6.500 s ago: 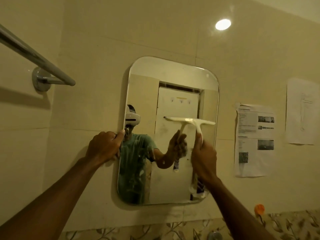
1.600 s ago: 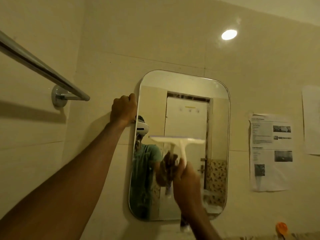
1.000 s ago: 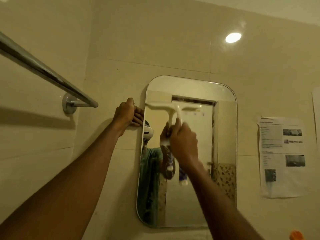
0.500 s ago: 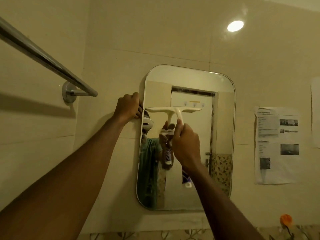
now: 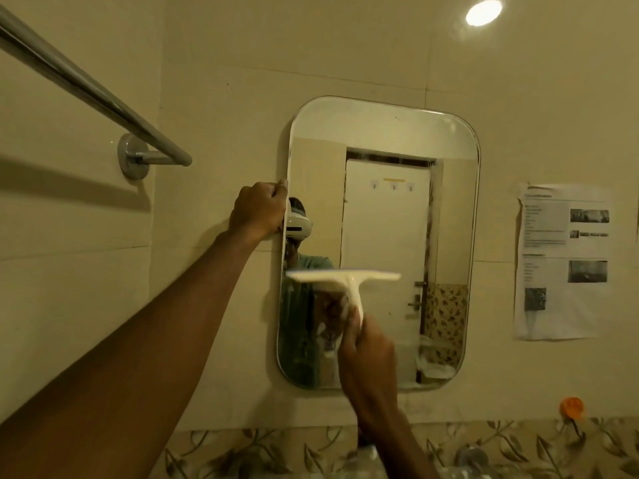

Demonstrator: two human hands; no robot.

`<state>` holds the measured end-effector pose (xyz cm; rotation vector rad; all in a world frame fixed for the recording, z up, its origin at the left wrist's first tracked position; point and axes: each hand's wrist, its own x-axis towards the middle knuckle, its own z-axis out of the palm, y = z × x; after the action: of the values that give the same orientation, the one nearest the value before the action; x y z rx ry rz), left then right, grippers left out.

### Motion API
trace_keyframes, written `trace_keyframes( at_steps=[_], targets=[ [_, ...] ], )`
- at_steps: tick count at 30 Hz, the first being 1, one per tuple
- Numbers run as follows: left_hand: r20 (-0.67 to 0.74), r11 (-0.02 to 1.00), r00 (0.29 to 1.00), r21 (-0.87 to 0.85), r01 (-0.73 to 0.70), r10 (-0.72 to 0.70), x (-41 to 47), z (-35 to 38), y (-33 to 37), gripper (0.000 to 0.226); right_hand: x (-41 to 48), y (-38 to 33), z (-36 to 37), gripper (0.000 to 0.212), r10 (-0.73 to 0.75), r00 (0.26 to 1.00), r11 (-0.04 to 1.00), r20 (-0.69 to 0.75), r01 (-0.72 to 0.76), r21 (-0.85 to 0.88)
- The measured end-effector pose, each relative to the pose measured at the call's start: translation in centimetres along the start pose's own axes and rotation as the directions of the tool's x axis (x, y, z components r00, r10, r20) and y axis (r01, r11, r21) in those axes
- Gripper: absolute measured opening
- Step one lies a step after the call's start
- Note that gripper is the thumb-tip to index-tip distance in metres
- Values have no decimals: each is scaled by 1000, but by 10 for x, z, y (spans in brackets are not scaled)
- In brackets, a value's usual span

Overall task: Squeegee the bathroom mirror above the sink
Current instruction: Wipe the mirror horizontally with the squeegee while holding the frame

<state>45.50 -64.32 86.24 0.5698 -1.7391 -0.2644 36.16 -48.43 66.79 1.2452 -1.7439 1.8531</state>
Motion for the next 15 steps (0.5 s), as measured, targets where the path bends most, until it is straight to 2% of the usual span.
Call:
trace_keyframes(
  at_steps=[4,8,13,15],
  targets=[
    [23,1000,1000,2,-12,12,1,-2,0,55,49,-37,3,30,-99,995,995,-31,99,-4],
    [47,1000,999,-20,3,-2,4,-3,-2,60,32,-18,25,29,-81,997,992,11,81,-95],
    [52,999,999,-35,-7,9,3,-2,-2,61,-42,34,32,49,62,995,968,73,-42,-247],
    [44,1000,999,-16,-20,21,0,-2,-2,61,-49,35,27,54,70,994,963,81,-46,-267]
  ],
)
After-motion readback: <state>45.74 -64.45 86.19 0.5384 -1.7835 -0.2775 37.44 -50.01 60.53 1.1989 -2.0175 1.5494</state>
